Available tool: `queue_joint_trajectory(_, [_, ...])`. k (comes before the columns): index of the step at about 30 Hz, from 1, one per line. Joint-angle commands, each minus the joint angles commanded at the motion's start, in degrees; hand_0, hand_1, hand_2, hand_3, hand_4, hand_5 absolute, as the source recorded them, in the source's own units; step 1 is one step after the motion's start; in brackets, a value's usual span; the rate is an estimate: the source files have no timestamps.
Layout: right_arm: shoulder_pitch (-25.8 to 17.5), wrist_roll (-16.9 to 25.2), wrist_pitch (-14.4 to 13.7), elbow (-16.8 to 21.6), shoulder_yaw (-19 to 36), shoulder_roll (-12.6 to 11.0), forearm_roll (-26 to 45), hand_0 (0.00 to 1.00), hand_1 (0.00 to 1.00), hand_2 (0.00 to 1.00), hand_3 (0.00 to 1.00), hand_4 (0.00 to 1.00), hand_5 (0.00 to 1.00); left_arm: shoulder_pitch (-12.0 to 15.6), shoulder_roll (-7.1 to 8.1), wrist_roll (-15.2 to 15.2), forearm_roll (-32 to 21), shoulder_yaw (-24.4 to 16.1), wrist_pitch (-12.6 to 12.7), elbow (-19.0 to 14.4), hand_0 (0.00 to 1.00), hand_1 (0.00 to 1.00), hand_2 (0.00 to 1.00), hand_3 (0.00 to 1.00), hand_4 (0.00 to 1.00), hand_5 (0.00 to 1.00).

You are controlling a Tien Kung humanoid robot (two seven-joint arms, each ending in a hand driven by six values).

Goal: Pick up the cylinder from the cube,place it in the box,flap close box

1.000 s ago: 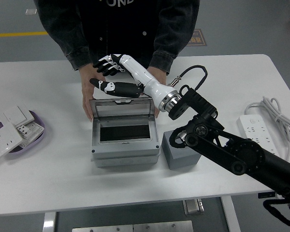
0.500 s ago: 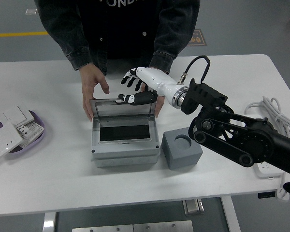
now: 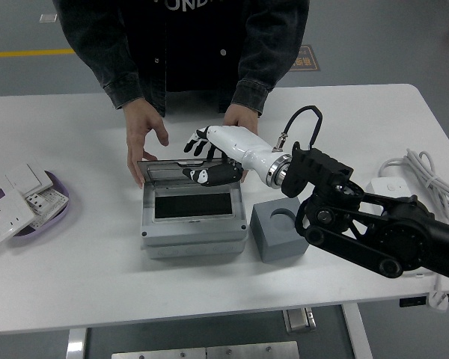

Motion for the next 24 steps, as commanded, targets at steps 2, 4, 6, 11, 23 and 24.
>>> queue_joint_trajectory(2, [-0.3, -0.5, 0.2, 1.0, -0.7, -0.2, -1.0, 0.355, 0.509, 0.620, 0.685, 0.706, 0.455, 0.0, -0.02, -0.2, -0.3, 0.4, 0.0, 0.0, 0.635, 0.667, 0.591, 0.649, 0.719, 0.284])
queue_joint_trajectory(4, [-0.4, -1.4, 1.0, 2.4, -1.8, -0.4, -2.8, 0.337, 0.506, 0.619, 0.684, 0.703, 0.454, 0.0, -0.04, -0.5, -0.9, 1.0, -0.1, 0.0, 0.635, 0.667, 0.591, 0.649, 0.719, 0.282])
queue_joint_trajectory(6, [-0.3, -1.9, 1.5, 2.9, -2.4, -0.5, -3.5, 0.337, 0.506, 0.619, 0.684, 0.703, 0.454, 0.0, -0.04, -0.8, -1.2, 1.5, -0.1, 0.0, 0.635, 0.667, 0.591, 0.649, 0.719, 0.282])
queue_joint_trajectory(11, [-0.4, -2.6, 2.9, 3.7, -3.3, -0.7, -4.2, 0.335, 0.502, 0.615, 0.687, 0.700, 0.460, 0.1, -0.01, -1.6, -2.5, 3.0, -0.3, 0.0, 0.635, 0.667, 0.591, 0.650, 0.719, 0.283])
queue_joint_trajectory(23, [-1.6, -2.6, 5.8, 3.8, -1.6, -1.1, -2.4, 0.351, 0.507, 0.619, 0.691, 0.651, 0.460, 0.1, 0.01, -2.0, -3.1, 3.8, -0.3, 0.0, 0.635, 0.667, 0.591, 0.649, 0.718, 0.283])
queue_joint_trajectory(24, [-2.2, -2.4, 5.8, 3.9, -0.5, -1.4, -2.2, 0.351, 0.507, 0.619, 0.691, 0.651, 0.460, 0.1, 0.01, -2.0, -3.0, 3.8, -0.3, 0.0, 0.635, 0.667, 0.591, 0.649, 0.718, 0.283])
